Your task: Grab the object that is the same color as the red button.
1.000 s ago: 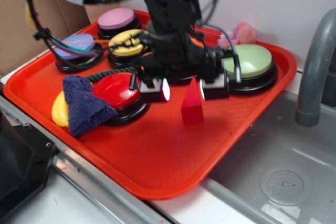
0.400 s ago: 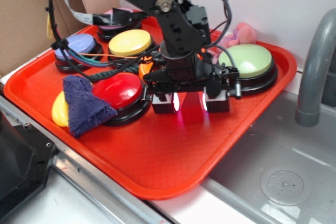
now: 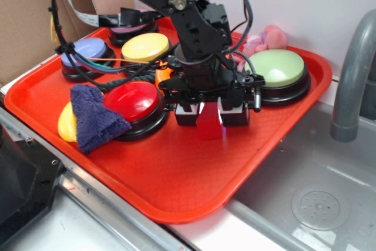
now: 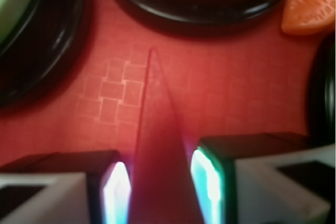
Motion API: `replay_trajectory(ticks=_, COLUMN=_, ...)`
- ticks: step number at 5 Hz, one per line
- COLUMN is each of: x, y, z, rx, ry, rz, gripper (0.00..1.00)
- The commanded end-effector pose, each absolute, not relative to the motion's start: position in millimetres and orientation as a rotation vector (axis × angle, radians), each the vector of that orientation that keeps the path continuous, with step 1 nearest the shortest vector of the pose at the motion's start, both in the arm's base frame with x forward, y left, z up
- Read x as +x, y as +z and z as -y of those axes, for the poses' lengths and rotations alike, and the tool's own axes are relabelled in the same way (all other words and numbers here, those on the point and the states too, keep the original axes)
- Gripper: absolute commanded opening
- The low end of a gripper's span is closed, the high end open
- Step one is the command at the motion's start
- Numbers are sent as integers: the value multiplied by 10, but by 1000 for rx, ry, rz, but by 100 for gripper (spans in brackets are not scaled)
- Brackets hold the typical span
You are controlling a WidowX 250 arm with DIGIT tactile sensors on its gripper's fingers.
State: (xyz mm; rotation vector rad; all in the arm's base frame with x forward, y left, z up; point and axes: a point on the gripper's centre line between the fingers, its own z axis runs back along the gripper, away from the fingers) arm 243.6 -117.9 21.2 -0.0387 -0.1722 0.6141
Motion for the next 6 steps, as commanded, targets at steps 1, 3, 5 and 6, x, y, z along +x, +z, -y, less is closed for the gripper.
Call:
replay_trajectory(ticks=1, x=2566, y=996, z=981, rx=-52, ry=328, rz=131, gripper=0)
replay_trajectory(ticks=3, x=2356, y=1683, z=227, rx=-120, ry=158, rz=105, gripper=0)
replay_trajectory(ticks=5, x=2130, y=1892, z=-260, rx=-10, ry=190, rz=149, gripper=0)
replay_trajectory(ticks=6, x=2082, y=1937, z=-242, rx=61, ry=202, rz=179, gripper=0)
